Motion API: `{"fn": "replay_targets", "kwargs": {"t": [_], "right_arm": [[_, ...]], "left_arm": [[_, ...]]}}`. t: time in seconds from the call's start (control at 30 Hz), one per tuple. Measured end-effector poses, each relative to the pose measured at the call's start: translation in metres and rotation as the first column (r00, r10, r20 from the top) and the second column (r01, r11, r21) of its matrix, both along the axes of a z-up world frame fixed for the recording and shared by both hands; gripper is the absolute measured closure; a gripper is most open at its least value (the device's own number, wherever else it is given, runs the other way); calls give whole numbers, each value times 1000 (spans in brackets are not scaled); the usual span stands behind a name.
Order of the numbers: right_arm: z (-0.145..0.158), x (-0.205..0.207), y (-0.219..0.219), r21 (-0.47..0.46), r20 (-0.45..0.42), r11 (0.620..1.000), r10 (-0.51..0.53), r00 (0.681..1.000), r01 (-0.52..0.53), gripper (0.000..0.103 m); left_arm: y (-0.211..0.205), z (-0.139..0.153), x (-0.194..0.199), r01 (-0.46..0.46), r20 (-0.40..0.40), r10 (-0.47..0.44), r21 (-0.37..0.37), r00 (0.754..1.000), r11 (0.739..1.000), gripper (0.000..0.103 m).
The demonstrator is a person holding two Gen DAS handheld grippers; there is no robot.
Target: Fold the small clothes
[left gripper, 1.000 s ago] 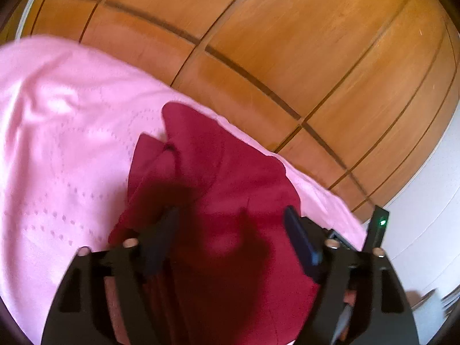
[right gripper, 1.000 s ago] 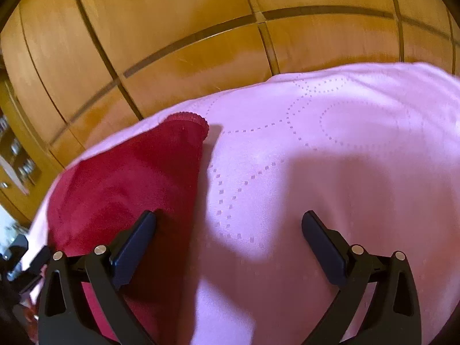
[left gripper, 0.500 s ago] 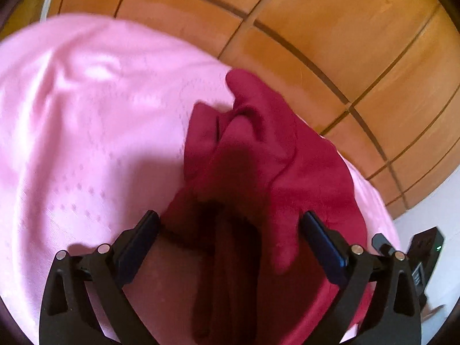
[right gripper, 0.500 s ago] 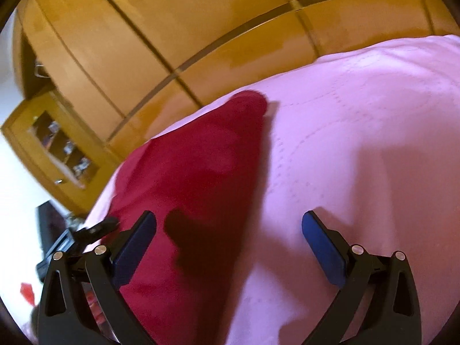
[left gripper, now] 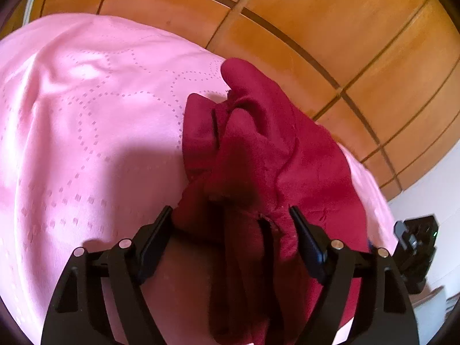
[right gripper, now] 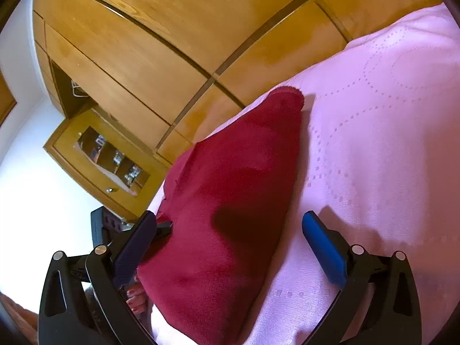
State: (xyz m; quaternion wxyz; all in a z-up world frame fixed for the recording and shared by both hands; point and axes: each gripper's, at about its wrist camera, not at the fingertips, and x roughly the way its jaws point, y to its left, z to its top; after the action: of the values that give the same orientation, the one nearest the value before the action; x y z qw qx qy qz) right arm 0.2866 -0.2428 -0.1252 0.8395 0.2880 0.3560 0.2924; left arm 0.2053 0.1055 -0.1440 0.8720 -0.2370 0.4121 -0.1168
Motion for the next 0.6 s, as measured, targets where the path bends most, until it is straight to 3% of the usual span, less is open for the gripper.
{"fn": "replay_targets", "kwargs": {"t": [0.23, 0.43, 0.5, 0.6], "right_arm": [[0, 13, 26, -139, -56, 989, 50, 997, -58, 3], [-4, 31, 36, -114, -62, 991, 63, 996, -70, 3], [-4, 34, 37, -118, -59, 990, 64, 996, -71, 3], [-3, 30, 38, -122, -38, 990, 68, 997, -72, 3]], "left_arm": [[-12, 0, 19, 32, -6, -32, 29, 999, 999, 13], [-22, -2, 22, 40, -2, -40, 73, 999, 997, 12], [-27, -2, 23, 43, 5, -44, 104, 999, 994, 13], [-31, -1, 21, 49, 23, -52, 120, 998, 992, 25]]}}
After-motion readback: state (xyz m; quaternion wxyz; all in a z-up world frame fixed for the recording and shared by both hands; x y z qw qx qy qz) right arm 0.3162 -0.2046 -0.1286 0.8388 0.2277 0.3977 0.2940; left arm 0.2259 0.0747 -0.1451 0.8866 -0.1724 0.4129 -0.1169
